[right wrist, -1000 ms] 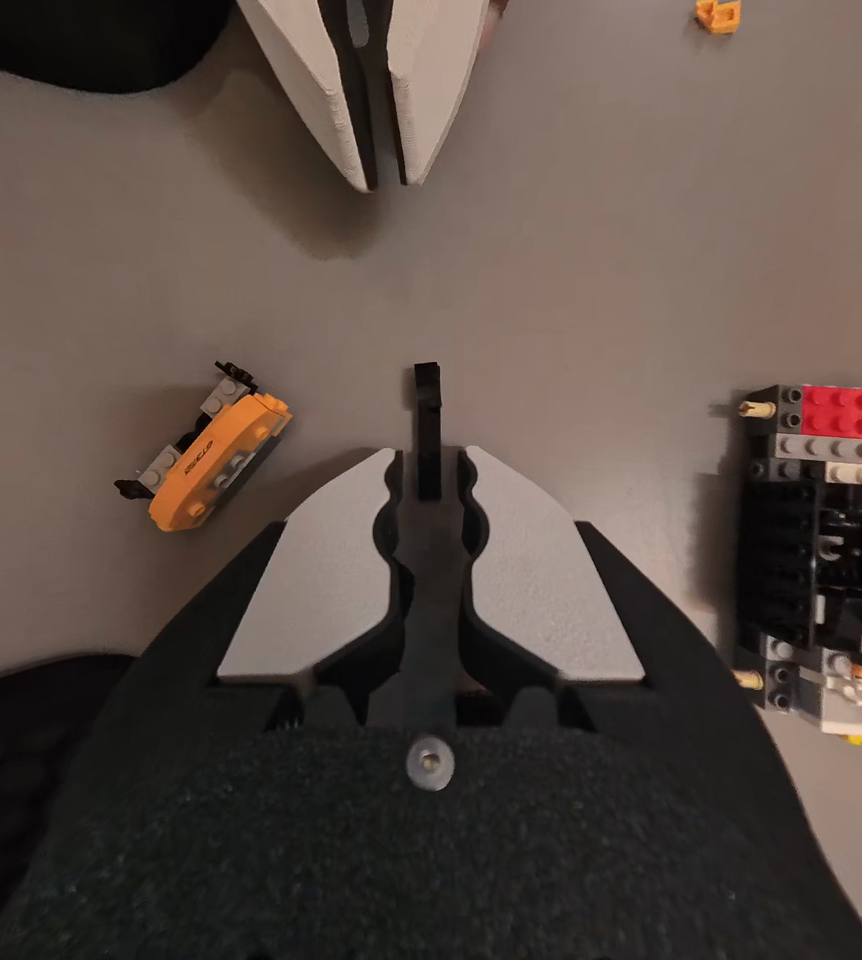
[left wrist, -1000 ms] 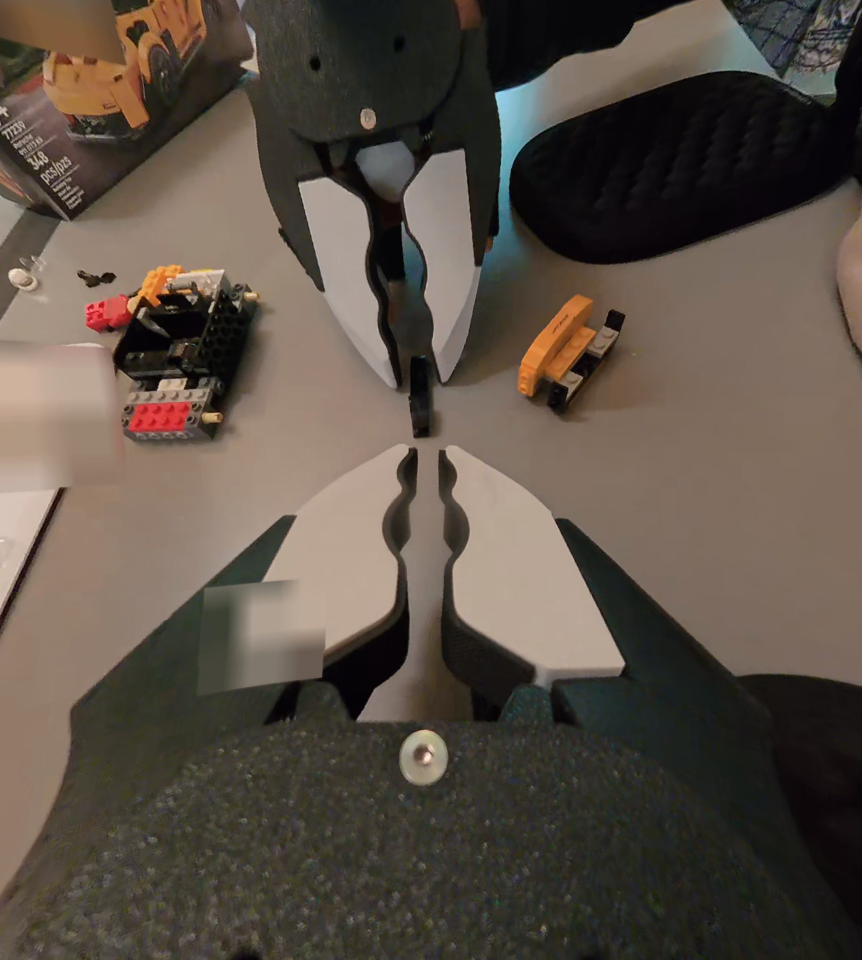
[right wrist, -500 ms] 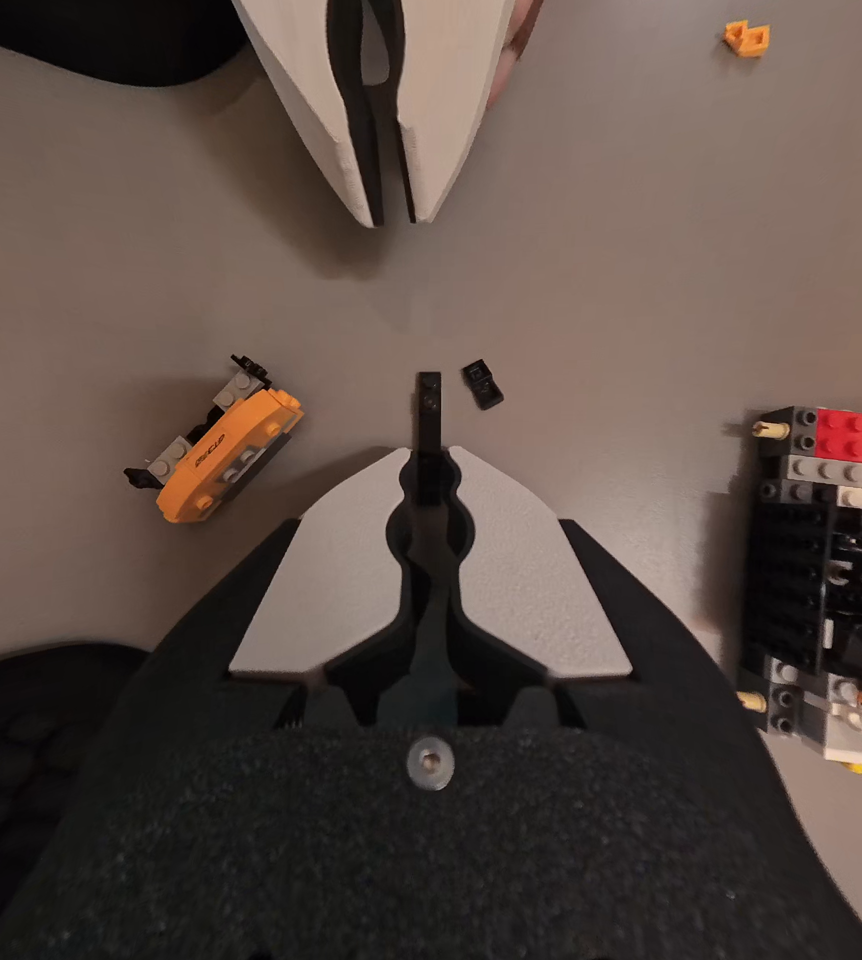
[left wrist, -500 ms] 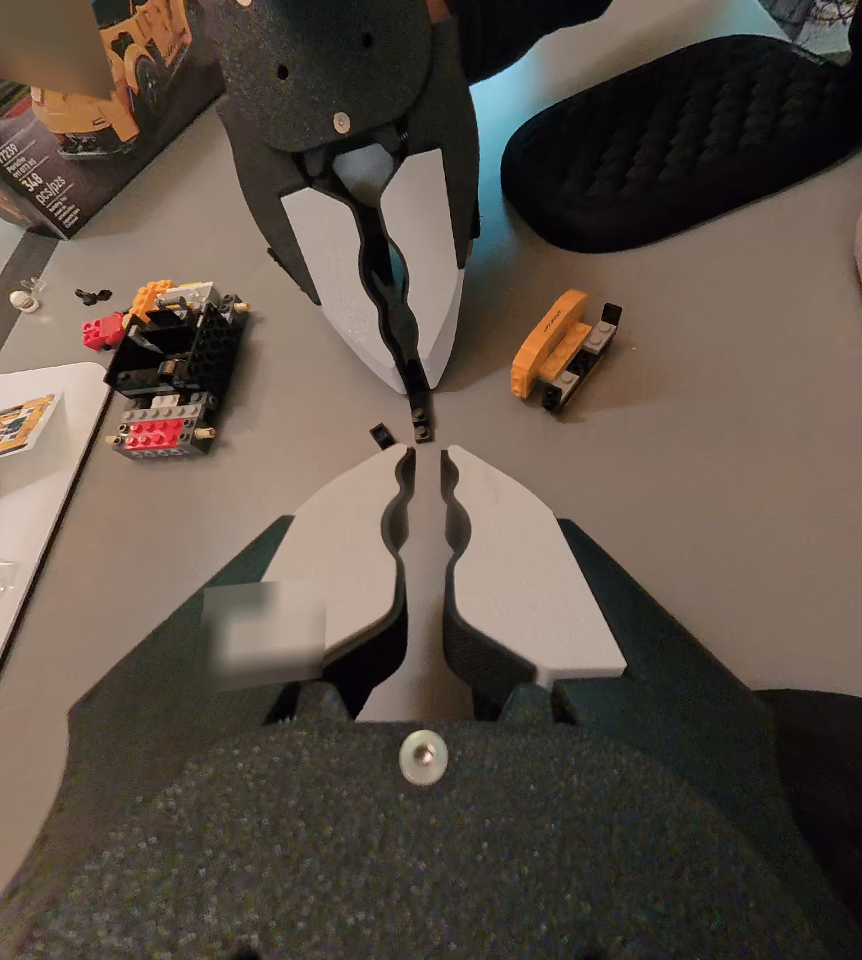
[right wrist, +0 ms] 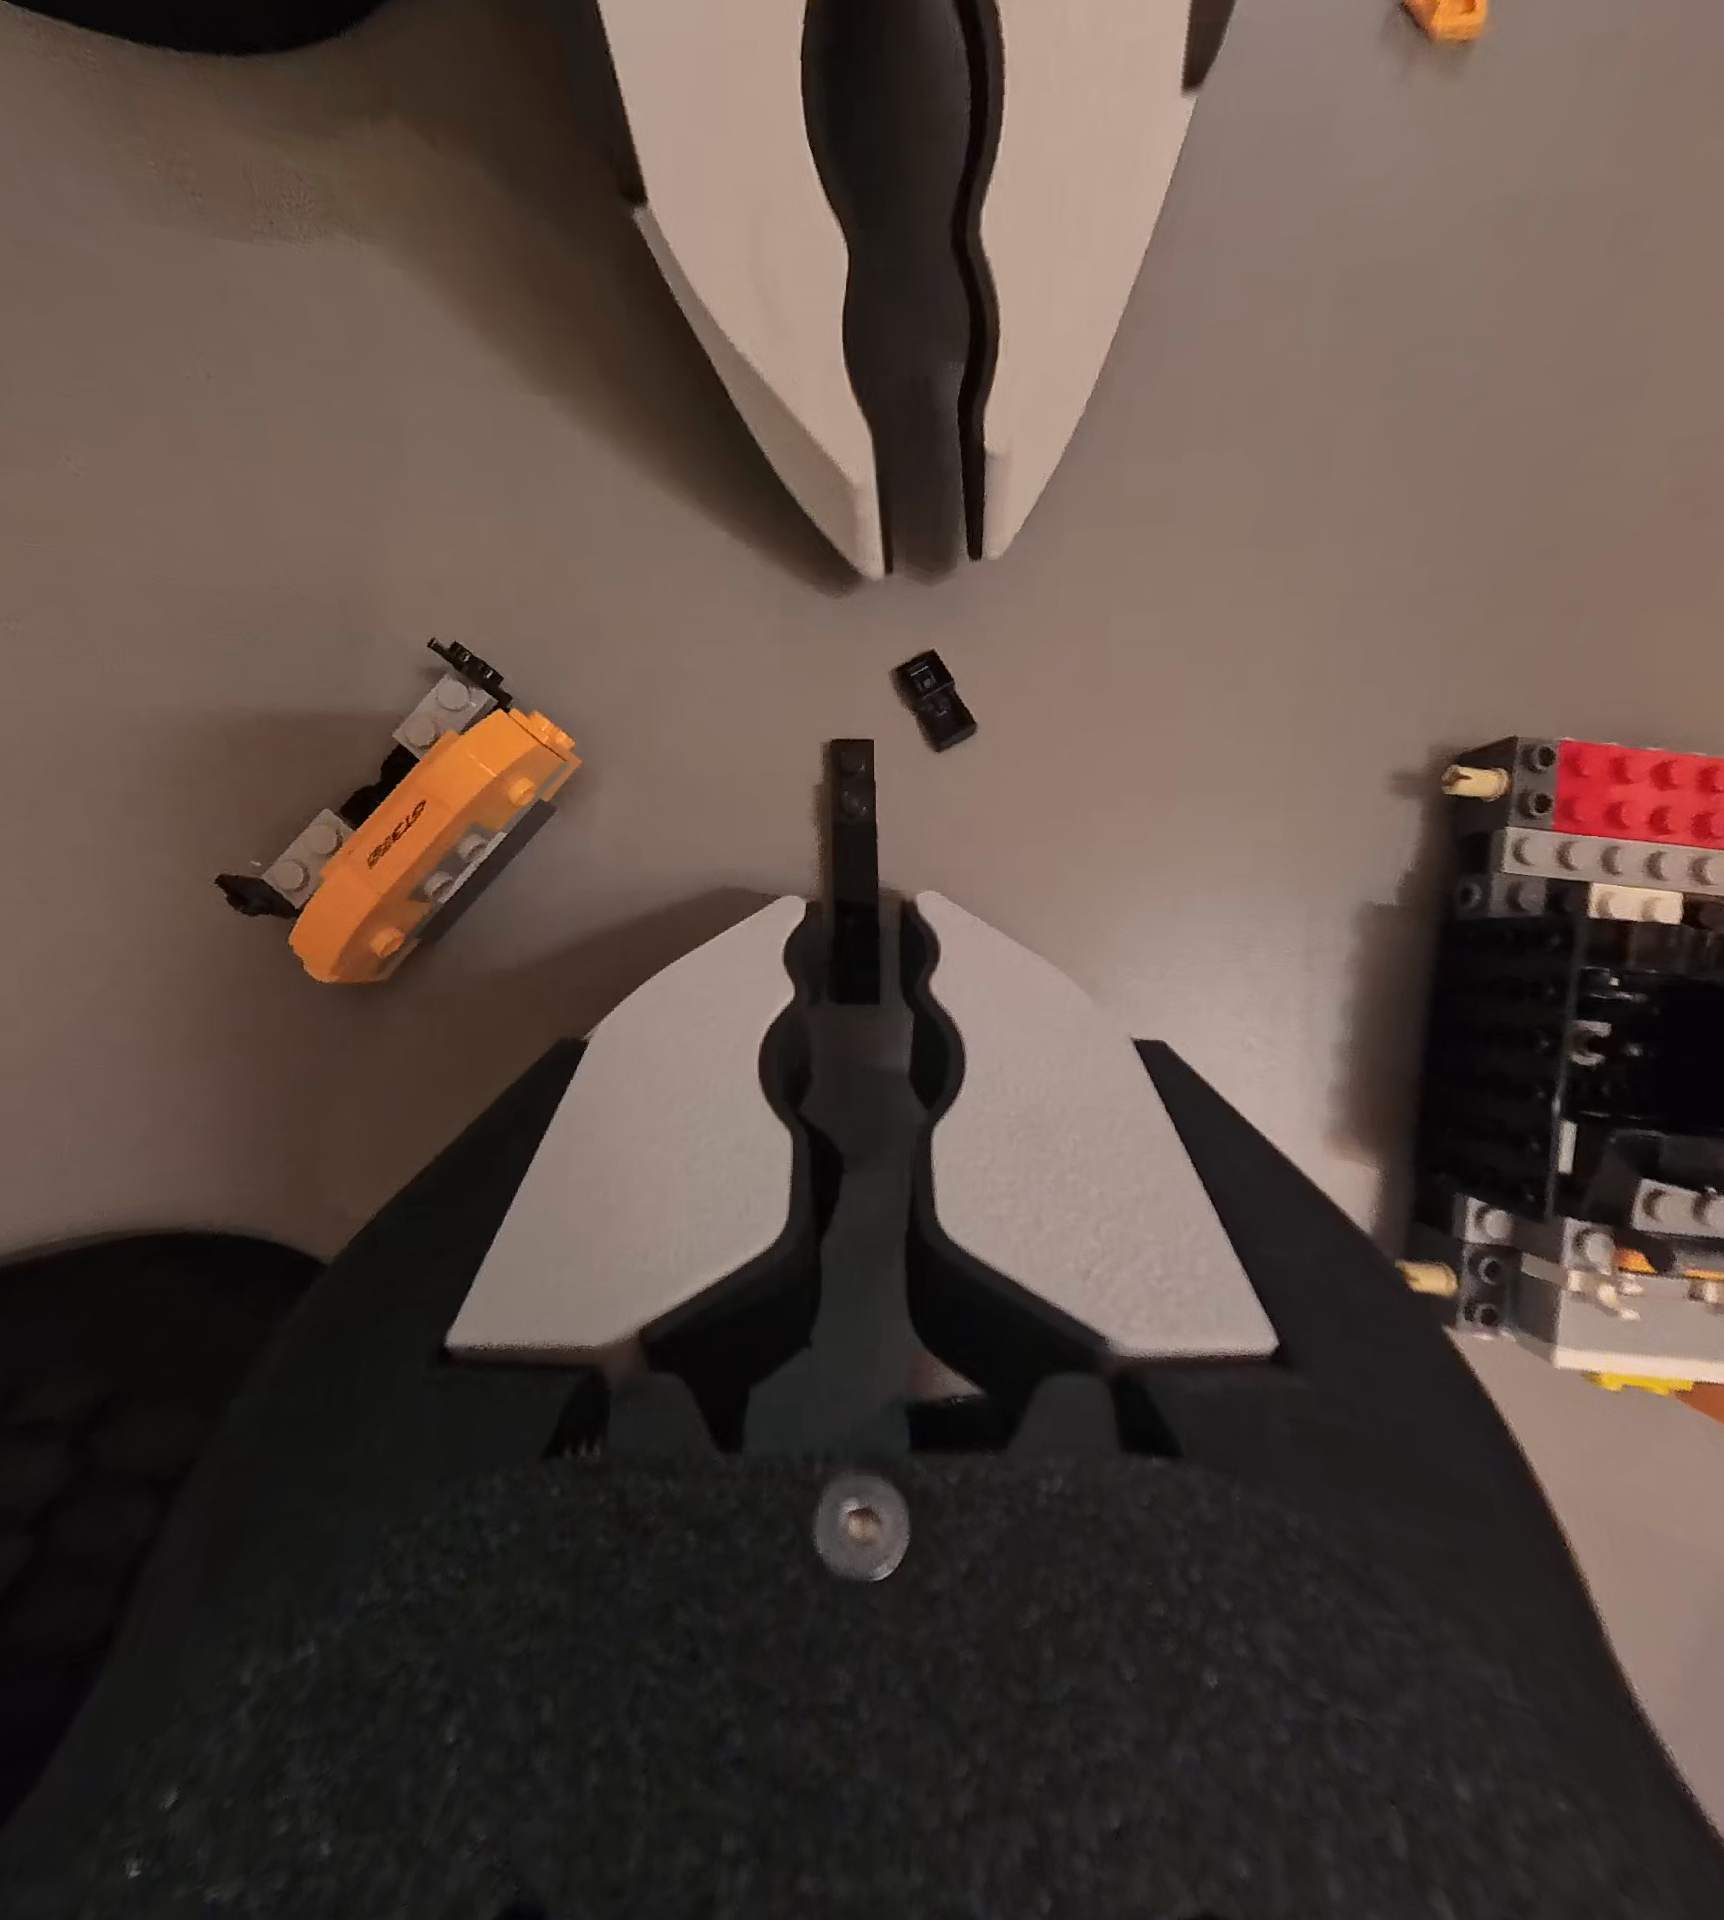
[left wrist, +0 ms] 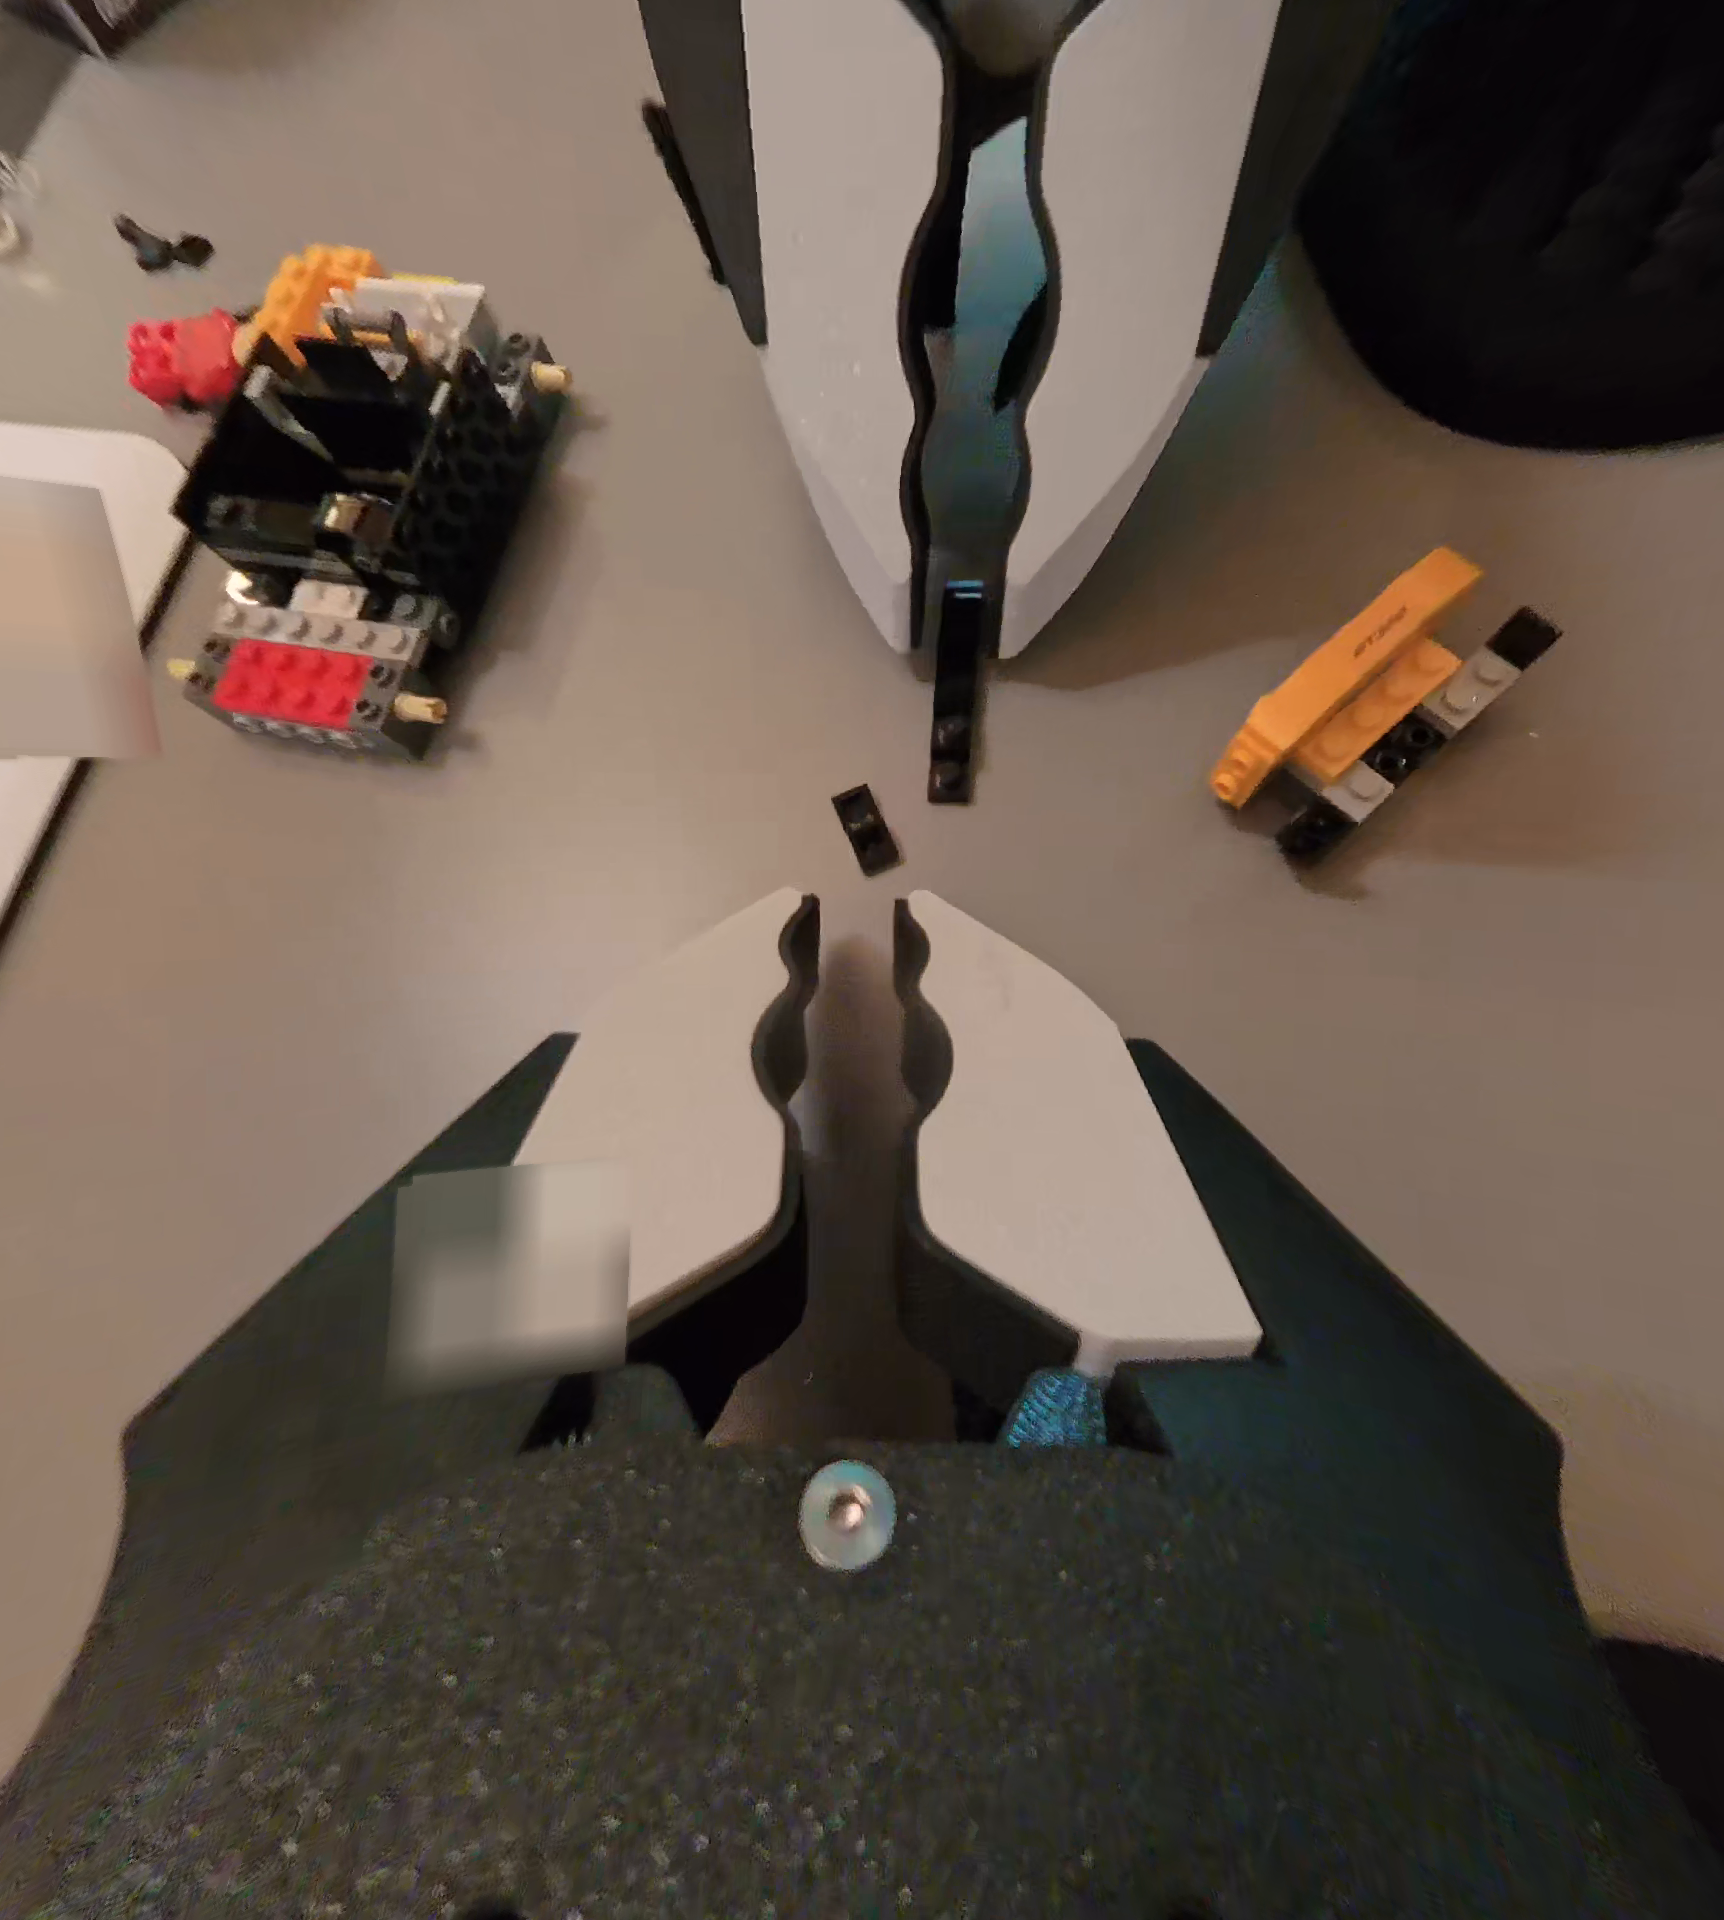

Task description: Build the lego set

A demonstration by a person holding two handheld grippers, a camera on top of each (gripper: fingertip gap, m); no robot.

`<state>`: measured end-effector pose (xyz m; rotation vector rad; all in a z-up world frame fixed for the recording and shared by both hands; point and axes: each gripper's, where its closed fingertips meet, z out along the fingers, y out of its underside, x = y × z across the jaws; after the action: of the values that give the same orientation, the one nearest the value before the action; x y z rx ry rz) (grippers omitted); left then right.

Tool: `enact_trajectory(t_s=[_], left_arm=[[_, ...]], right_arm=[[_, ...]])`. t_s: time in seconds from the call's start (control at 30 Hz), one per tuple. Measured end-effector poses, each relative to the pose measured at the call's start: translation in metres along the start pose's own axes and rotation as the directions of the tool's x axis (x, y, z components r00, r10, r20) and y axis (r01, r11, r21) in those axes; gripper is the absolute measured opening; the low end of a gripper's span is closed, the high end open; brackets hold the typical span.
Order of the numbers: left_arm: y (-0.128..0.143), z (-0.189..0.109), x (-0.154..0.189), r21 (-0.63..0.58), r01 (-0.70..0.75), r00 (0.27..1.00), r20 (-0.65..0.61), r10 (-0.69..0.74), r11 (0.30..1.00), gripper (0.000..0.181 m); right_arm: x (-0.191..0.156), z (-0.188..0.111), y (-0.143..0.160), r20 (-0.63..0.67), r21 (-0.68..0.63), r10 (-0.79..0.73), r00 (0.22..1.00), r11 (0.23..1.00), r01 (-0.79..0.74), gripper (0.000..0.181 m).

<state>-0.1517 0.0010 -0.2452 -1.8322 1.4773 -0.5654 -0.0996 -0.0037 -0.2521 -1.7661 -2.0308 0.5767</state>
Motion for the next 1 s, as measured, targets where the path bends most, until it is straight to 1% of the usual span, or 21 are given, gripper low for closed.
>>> enact_trajectory(t_s=[0.13, 0.27, 0.33, 0.37, 0.43, 0.5, 0.53, 0.57, 0.63, 0.7, 0.73, 0.77, 0.8, 0.83, 0.87, 0.93, 1.0], left_arm=[[-0.002, 0.014, 0.004, -0.061, 0.034, 0.999, -0.03, -0.035, 0.998, 0.016], [-0.006, 0.02, 0.004, -0.095, 0.056, 0.997, -0.046, -0.061, 0.994, 0.009], [-0.006, 0.02, 0.004, -0.107, 0.05, 0.998, -0.043, -0.054, 0.993, 0.009], [-0.006, 0.02, 0.002, -0.111, 0.024, 0.999, -0.021, -0.027, 0.994, 0.009], [-0.006, 0.017, -0.002, -0.109, -0.081, 0.994, 0.06, 0.088, 0.991, 0.008], [-0.02, 0.008, -0.004, -0.068, -0.211, 0.959, 0.179, 0.22, 0.975, 0.008], [-0.031, 0.001, -0.006, -0.043, -0.284, 0.923, 0.259, 0.285, 0.958, 0.008], [-0.043, -0.008, -0.008, -0.029, -0.369, 0.866, 0.353, 0.355, 0.929, 0.008], [-0.064, -0.025, -0.005, -0.06, -0.541, 0.711, 0.501, 0.493, 0.839, 0.008], [-0.081, -0.036, 0.002, -0.119, -0.67, 0.545, 0.593, 0.593, 0.733, 0.008], [-0.086, -0.039, 0.005, -0.152, -0.707, 0.477, 0.618, 0.625, 0.69, 0.008], [-0.09, -0.042, 0.007, -0.176, -0.73, 0.427, 0.636, 0.643, 0.66, 0.008], [-0.092, -0.044, 0.008, -0.195, -0.743, 0.392, 0.648, 0.653, 0.64, 0.008], [-0.093, -0.045, 0.008, -0.208, -0.75, 0.371, 0.654, 0.66, 0.628, 0.008], [-0.095, -0.046, 0.009, -0.215, -0.755, 0.357, 0.658, 0.663, 0.62, 0.008], [-0.098, -0.049, 0.013, -0.213, -0.767, 0.338, 0.668, 0.663, 0.606, 0.008], [-0.1, -0.051, 0.017, -0.212, -0.773, 0.332, 0.669, 0.665, 0.598, 0.008]], right_arm=[[0.005, -0.01, -0.002, -0.028, 0.04, 0.012, 1.0, 0.999, -0.011, 0.014], [0.005, -0.017, -0.002, -0.053, 0.116, 0.061, 0.997, 0.992, -0.055, 0.014], [0.004, -0.021, -0.003, -0.053, 0.153, 0.09, 0.995, 0.985, -0.081, 0.014], [0.003, -0.022, -0.004, -0.049, 0.172, 0.11, 0.993, 0.98, -0.1, 0.014], [0.0, -0.027, -0.009, -0.018, 0.227, 0.161, 0.987, 0.962, -0.152, 0.014], [-0.003, -0.031, -0.017, 0.029, 0.291, 0.224, 0.974, 0.931, -0.222, 0.014], [-0.005, -0.033, -0.023, 0.063, 0.329, 0.255, 0.965, 0.907, -0.262, 0.015], [-0.008, -0.036, -0.03, 0.106, 0.371, 0.284, 0.953, 0.878, -0.303, 0.016], [-0.013, -0.045, -0.045, 0.21, 0.449, 0.334, 0.919, 0.802, -0.394, 0.017], [-0.015, -0.056, -0.06, 0.319, 0.506, 0.367, 0.874, 0.714, -0.485, 0.019], [-0.015, -0.061, -0.067, 0.366, 0.527, 0.374, 0.852, 0.672, -0.521, 0.02], [-0.014, -0.067, -0.073, 0.391, 0.547, 0.38, 0.838, 0.637, -0.544, 0.021], [-0.013, -0.071, -0.077, 0.399, 0.564, 0.379, 0.835, 0.617, -0.549, 0.021], [-0.013, -0.074, -0.079, 0.379, 0.579, 0.375, 0.846, 0.617, -0.533, 0.02], [-0.011, -0.076, -0.079, 0.334, 0.6, 0.371, 0.867, 0.626, -0.499, 0.019], [-0.012, -0.08, -0.081, 0.264, 0.62, 0.349, 0.899, 0.653, -0.435, 0.013], [-0.013, -0.084, -0.085, 0.199, 0.646, 0.332, 0.922, 0.663, -0.379, 0.007]])
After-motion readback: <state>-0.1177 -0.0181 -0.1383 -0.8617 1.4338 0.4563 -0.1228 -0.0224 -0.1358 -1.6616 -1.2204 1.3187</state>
